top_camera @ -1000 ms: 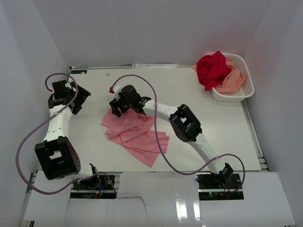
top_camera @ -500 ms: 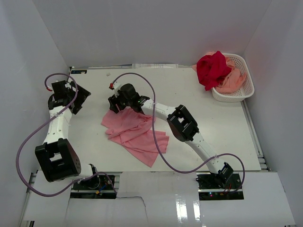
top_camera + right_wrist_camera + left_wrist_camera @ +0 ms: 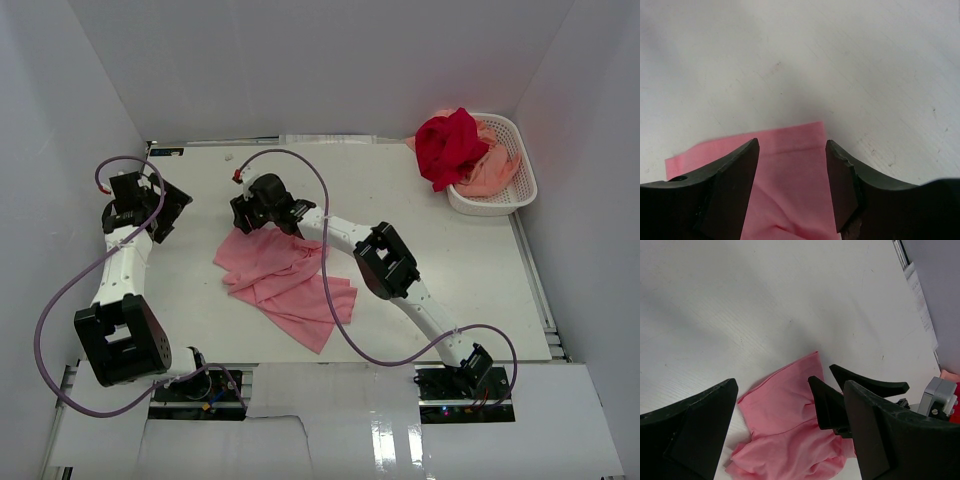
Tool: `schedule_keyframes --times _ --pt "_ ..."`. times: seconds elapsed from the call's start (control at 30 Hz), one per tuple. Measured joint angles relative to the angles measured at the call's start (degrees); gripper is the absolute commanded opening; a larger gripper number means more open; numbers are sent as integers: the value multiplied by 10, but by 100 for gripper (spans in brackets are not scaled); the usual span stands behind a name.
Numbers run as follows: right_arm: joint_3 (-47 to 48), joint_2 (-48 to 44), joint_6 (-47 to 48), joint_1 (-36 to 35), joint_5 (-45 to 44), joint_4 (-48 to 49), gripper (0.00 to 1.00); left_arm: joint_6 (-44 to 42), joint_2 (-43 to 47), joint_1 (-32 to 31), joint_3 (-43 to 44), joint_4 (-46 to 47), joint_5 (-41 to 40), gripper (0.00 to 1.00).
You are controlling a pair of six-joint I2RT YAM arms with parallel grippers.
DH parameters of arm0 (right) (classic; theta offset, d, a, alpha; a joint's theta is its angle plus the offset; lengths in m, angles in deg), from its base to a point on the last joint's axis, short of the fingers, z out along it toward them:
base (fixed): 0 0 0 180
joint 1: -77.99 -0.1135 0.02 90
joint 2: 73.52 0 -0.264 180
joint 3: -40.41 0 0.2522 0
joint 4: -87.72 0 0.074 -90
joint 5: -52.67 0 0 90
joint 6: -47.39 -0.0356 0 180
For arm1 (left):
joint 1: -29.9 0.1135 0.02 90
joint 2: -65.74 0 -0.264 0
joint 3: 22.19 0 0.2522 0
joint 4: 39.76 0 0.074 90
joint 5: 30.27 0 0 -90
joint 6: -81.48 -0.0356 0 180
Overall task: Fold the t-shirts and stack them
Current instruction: Flatten out the tshirt
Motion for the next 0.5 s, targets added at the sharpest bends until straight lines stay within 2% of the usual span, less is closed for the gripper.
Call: schedule_keyframes --times 0.2,0.5 --pt "-4 0 -22 1 -8 -30 62 -2 2 0 0 0 0 98" --pt "-4 0 -38 1 -10 -65 57 -3 2 0 0 0 0 98"
